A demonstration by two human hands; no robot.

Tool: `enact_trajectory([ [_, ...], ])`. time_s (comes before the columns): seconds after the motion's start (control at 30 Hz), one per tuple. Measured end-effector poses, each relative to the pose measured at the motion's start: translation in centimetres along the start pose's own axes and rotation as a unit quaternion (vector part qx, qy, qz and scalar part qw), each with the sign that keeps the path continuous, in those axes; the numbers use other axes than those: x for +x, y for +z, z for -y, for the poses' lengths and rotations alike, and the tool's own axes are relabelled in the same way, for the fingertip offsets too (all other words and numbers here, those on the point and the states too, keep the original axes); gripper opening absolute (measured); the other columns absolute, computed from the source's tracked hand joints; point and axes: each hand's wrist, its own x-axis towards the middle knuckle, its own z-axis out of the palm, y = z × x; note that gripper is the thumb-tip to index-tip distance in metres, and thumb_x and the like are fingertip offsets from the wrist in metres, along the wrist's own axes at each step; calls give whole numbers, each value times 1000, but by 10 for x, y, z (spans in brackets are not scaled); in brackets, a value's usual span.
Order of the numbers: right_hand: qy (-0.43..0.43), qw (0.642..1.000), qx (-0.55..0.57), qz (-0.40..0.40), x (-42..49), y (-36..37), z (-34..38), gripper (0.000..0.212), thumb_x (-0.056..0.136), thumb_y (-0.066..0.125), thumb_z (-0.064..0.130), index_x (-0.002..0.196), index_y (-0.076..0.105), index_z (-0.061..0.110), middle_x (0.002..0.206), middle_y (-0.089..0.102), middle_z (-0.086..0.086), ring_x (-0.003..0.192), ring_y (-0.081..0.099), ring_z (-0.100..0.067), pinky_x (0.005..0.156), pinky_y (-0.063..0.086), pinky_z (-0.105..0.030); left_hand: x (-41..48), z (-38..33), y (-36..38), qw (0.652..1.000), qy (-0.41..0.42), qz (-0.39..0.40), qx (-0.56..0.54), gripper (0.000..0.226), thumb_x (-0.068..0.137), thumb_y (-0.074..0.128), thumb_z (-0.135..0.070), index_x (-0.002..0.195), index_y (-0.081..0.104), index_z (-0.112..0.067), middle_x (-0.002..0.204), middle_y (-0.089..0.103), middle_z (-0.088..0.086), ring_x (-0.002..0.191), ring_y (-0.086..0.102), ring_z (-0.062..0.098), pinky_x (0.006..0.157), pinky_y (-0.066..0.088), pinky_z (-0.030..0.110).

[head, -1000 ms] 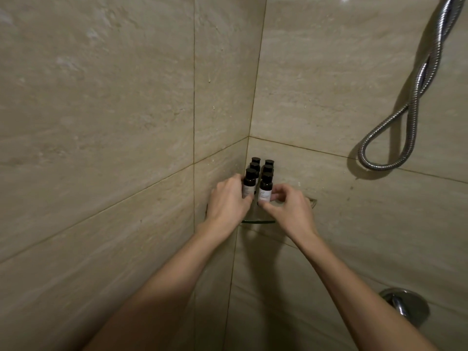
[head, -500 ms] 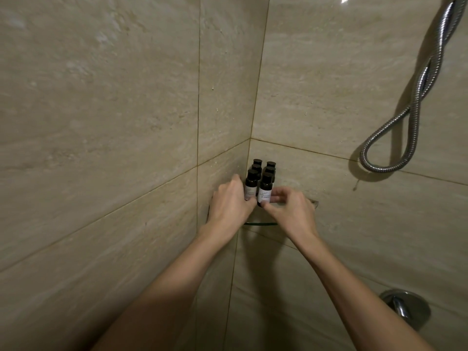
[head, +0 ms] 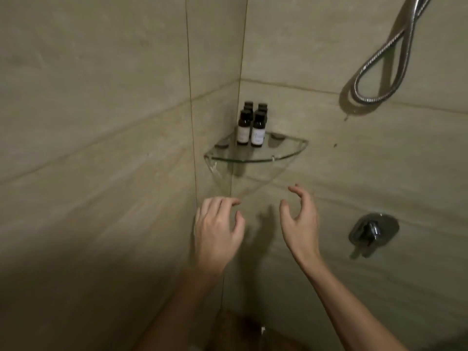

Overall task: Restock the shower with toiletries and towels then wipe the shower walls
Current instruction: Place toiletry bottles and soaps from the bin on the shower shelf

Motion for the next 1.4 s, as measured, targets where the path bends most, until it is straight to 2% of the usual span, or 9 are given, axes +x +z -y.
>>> enact_trajectory([
  [0.13, 143, 970, -105, 166, -76, -13, -61, 35, 93, 64, 18, 128, 60, 14, 133, 61, -8, 128, 53, -25, 108, 41, -35, -108, 45, 24, 952, -176, 250, -1, 42, 84, 47, -42, 113, 67, -19, 108, 68, 3, 106, 60, 27, 89, 49, 39],
  [0.23, 271, 906, -169, 277, -147, -34, -107, 37, 94, 65, 25, 128, 61, 13, 132, 64, -9, 123, 59, -26, 100, 43, -30, -196, 73, 27, 889, -238, 392, 9, 25, 88, 60, -38, 103, 67, -21, 99, 69, 4, 98, 66, 31, 76, 48, 33],
  [0.37, 390, 817, -212, 368, -250, -78, -157, 38, 95, 64, 29, 127, 63, 9, 126, 67, -10, 117, 63, -26, 95, 47, -30, -309, 102, 17, 786, -329, 524, 4, 39, 85, 60, -43, 118, 67, -23, 119, 71, 5, 108, 66, 28, 90, 53, 35],
  [0.7, 624, 677, -208, 330, -467, -206, -208, 40, 96, 65, 31, 127, 62, 7, 124, 66, -12, 105, 64, -25, 88, 51, -30, -485, 143, -66, 625, -407, 662, 74, 29, 97, 64, -9, 120, 65, 7, 121, 66, 25, 112, 62, 37, 88, 42, 31],
  [0.87, 680, 673, -162, 242, -534, -248, -202, 26, 95, 66, 29, 115, 64, 13, 105, 68, -8, 91, 64, -23, 79, 49, -27, -499, 143, -74, 580, -382, 711, 106, 30, 100, 61, -16, 126, 67, -3, 131, 64, 19, 119, 60, 33, 94, 40, 31],
  [1.03, 712, 673, -107, 169, -637, -284, -238, 27, 76, 62, 55, 92, 68, 34, 90, 75, 2, 98, 71, -29, 99, 51, -48, -491, 97, -62, 571, -300, 751, 141, 20, 101, 56, -30, 109, 70, -19, 109, 69, 8, 109, 64, 27, 84, 44, 27],
  [1.17, 717, 680, -68, 137, -627, -306, -186, 24, 97, 57, 42, 112, 61, 23, 106, 69, -2, 102, 68, -26, 92, 53, -35, -499, 39, -26, 580, -241, 765, 142, 21, 99, 58, -33, 105, 71, -18, 99, 73, 8, 96, 70, 29, 77, 52, 31],
  [1.23, 729, 673, -43, 116, -641, -322, -175, 21, 100, 55, 40, 111, 57, 23, 106, 62, -1, 106, 65, -25, 92, 49, -32, -502, -11, -10, 582, -184, 781, 133, 12, 101, 56, -32, 106, 63, -23, 107, 66, 3, 104, 64, 27, 88, 49, 30],
  [1.4, 766, 642, -27, 30, -698, -348, -166, 33, 100, 55, 32, 121, 64, 8, 115, 67, -10, 106, 63, -26, 86, 47, -31, -519, -125, 60, 527, 64, 839, 124, 20, 99, 53, -35, 112, 62, -23, 107, 69, 4, 88, 62, 19, 72, 46, 29],
])
